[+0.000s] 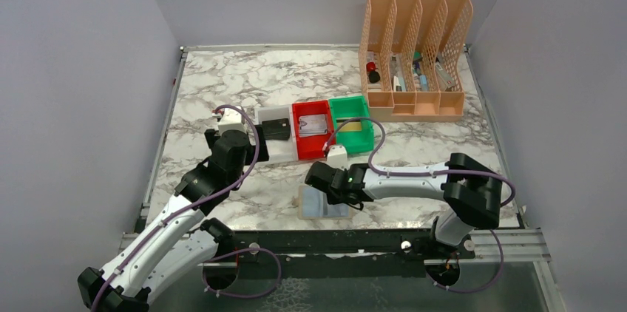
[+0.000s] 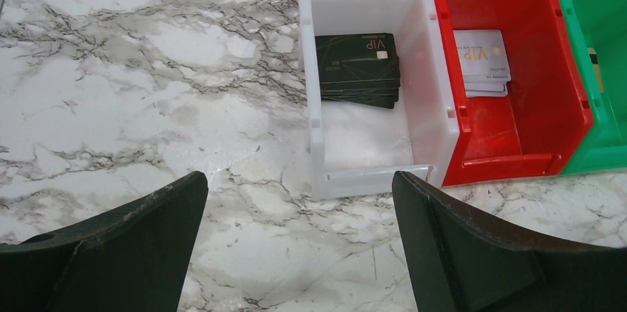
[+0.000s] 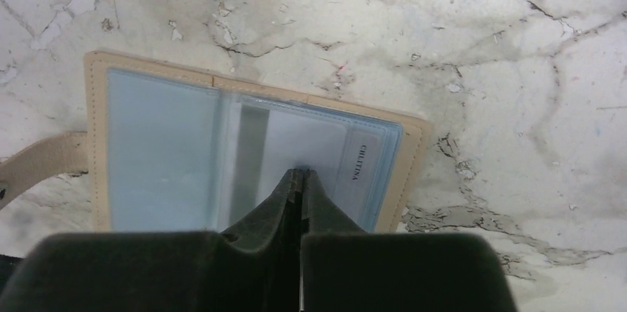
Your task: Take the credit cards out of the card holder
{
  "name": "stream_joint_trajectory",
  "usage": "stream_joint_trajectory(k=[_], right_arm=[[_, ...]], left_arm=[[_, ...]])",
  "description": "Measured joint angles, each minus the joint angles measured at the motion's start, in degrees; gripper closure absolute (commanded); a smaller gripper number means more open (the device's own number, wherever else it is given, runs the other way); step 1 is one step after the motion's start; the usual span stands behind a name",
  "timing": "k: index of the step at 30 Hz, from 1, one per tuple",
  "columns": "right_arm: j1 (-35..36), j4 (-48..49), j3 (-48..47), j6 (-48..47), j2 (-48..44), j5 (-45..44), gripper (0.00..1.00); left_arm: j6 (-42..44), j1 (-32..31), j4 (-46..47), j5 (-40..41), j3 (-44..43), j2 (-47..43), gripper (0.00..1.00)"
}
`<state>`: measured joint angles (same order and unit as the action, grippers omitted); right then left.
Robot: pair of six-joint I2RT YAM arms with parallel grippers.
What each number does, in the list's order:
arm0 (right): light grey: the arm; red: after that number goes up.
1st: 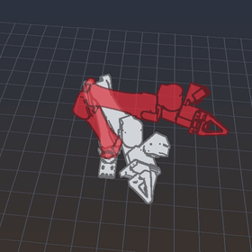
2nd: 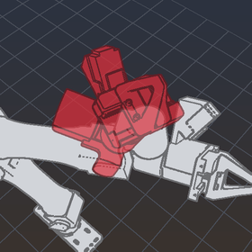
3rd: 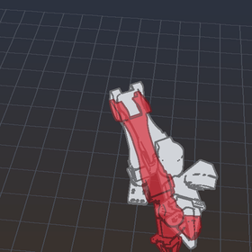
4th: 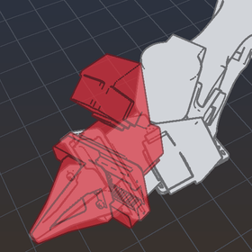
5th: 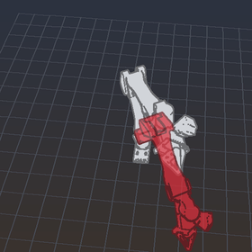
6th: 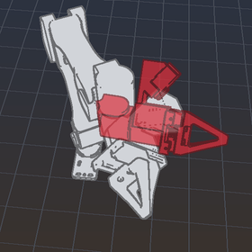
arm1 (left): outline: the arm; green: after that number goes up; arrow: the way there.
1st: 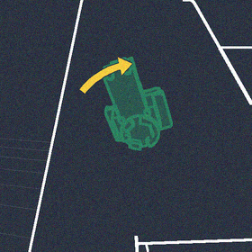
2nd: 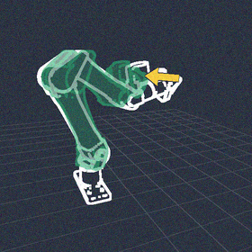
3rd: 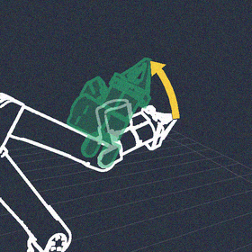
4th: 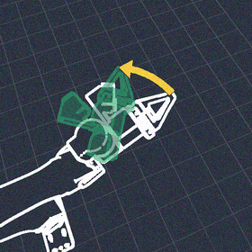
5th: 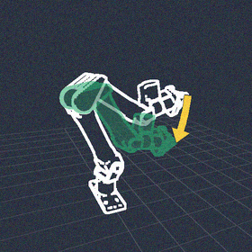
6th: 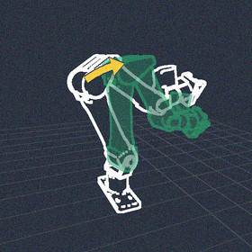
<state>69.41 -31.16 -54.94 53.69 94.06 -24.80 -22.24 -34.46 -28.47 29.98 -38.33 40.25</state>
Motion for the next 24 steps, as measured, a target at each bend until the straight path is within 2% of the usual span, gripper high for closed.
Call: stream_joint_trajectory(k=[5,10,12,14,17,24], right_arm=[[0.1,3.0,0.3,-2.3,-0.4,2.6,0.98],[0.3,4.8,0.5,-2.7,-1.7,4.8,0.84],[0.3,4.5,0.5,-2.2,-2.1,4.7,0.74],[0.3,4.1,0.7,-1.6,-2.6,4.4,0.69],[0.3,3.5,2.0,-0.6,-4.4,4.0,0.67],[0.3,3.5,5.6,1.2,-6.1,4.1,0.66]], left_arm=[[0.0,0.0,0.0,0.0,0.0,0.0,0.01],[0.0,0.0,0.0,0.0,0.2,0.0,0.01],[0.0,0.1,0.0,-0.4,0.2,0.0,0.01],[0.4,0.3,0.1,-2.6,0.2,0.1,0.01],[0.0,0.4,0.5,-9.4,0.3,0.7,0.02],[-6.1,0.4,5.5,-32.5,5.3,6.9,0.12]])
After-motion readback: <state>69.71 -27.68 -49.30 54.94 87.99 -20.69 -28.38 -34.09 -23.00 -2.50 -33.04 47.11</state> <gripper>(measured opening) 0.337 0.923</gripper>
